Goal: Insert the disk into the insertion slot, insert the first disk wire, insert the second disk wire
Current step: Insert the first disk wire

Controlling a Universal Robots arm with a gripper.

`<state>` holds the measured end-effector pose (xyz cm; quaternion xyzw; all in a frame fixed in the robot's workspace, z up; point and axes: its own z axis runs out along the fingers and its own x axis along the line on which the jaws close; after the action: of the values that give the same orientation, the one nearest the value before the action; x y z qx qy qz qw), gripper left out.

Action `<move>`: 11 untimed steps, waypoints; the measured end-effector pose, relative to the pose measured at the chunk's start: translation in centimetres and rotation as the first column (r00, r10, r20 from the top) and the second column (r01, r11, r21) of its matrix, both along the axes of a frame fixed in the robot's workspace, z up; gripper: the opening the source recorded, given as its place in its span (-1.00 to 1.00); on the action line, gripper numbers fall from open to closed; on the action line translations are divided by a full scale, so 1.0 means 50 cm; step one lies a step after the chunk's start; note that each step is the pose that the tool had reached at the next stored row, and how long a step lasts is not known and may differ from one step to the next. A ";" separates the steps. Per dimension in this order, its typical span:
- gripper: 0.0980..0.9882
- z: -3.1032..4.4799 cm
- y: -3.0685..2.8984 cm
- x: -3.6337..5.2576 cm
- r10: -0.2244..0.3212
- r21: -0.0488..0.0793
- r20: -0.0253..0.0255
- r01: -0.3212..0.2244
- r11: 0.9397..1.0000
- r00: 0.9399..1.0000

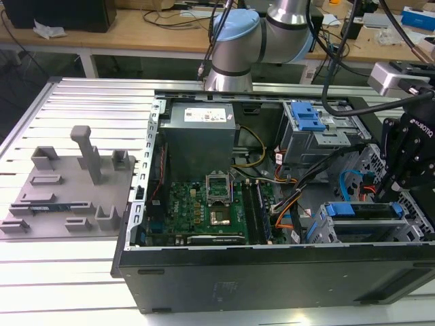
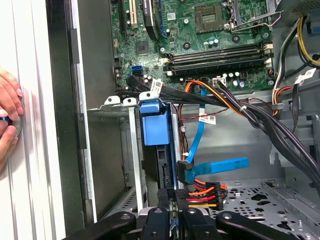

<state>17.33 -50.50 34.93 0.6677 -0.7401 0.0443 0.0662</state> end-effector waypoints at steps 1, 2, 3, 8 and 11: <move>-0.85 0.000 0.000 0.000 0.000 0.000 0.000 0.000 1.000 1.000; -0.85 0.000 0.000 0.000 0.000 0.000 0.000 0.000 1.000 1.000; -0.85 0.000 0.000 0.000 0.000 0.000 0.000 0.000 1.000 1.000; -0.85 -0.001 -0.003 -0.001 -0.001 0.000 0.000 0.001 1.000 1.000; -0.85 -0.002 -0.003 -0.001 -0.002 0.000 0.000 0.002 1.000 1.000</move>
<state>17.30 -50.64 34.84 0.6670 -0.7408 0.0443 0.0663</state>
